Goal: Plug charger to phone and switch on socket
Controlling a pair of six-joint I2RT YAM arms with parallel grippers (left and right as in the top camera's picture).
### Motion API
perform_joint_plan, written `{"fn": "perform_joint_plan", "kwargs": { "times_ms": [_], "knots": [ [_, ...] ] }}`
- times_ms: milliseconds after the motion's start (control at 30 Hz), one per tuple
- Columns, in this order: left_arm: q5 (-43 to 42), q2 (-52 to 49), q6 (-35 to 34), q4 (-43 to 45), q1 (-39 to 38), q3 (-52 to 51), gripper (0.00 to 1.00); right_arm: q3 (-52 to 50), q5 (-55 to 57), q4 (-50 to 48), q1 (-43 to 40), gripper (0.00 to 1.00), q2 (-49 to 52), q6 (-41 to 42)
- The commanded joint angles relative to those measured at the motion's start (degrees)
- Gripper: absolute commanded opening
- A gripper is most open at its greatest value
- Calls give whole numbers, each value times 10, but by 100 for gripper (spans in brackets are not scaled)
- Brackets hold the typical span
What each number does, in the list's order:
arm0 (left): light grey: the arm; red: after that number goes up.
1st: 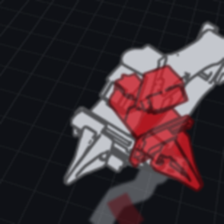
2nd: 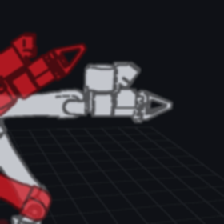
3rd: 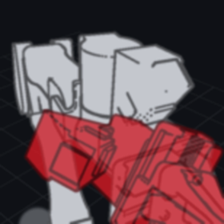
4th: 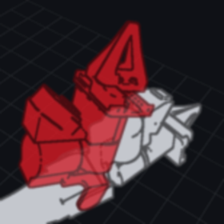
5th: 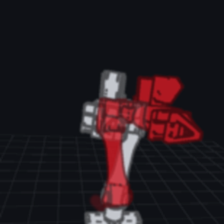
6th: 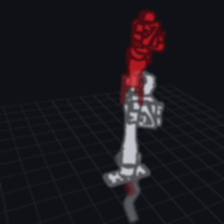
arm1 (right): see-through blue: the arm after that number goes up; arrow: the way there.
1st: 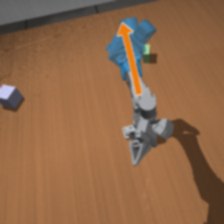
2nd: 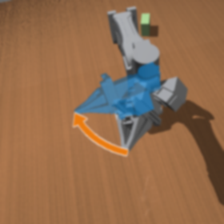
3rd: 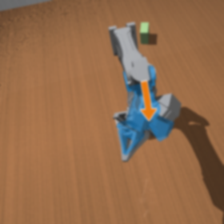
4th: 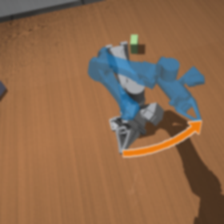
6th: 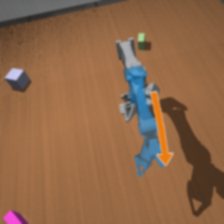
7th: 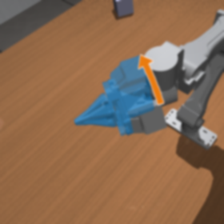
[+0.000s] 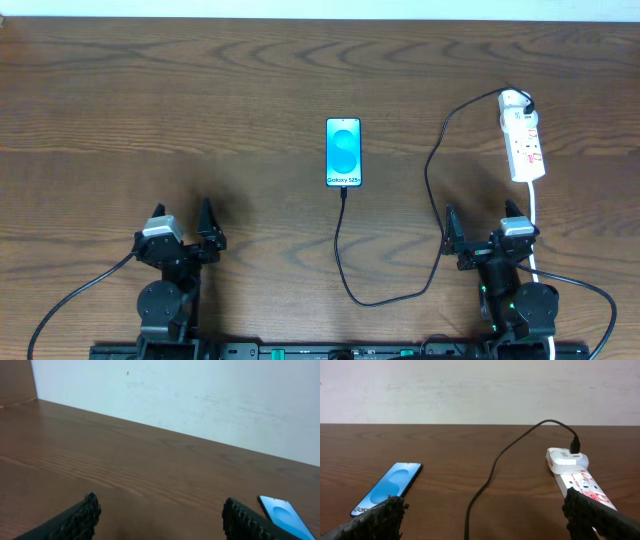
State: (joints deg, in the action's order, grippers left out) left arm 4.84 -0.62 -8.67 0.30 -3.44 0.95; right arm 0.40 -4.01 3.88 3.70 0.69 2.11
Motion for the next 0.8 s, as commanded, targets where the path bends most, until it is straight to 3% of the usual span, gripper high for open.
{"fn": "perform_joint_plan", "kwargs": {
  "times_ms": [0, 233, 767],
  "knots": [
    [8, 6, 26, -22, 12, -7, 80, 0, 4, 3, -3, 99, -4, -7],
    [-35, 6, 101, -45, 13, -7, 80, 0, 4, 2, -3, 99, -4, -7],
    [-34, 6, 123, -46, 13, -7, 80, 0, 4, 2, -3, 99, -4, -7]
  ]
}}
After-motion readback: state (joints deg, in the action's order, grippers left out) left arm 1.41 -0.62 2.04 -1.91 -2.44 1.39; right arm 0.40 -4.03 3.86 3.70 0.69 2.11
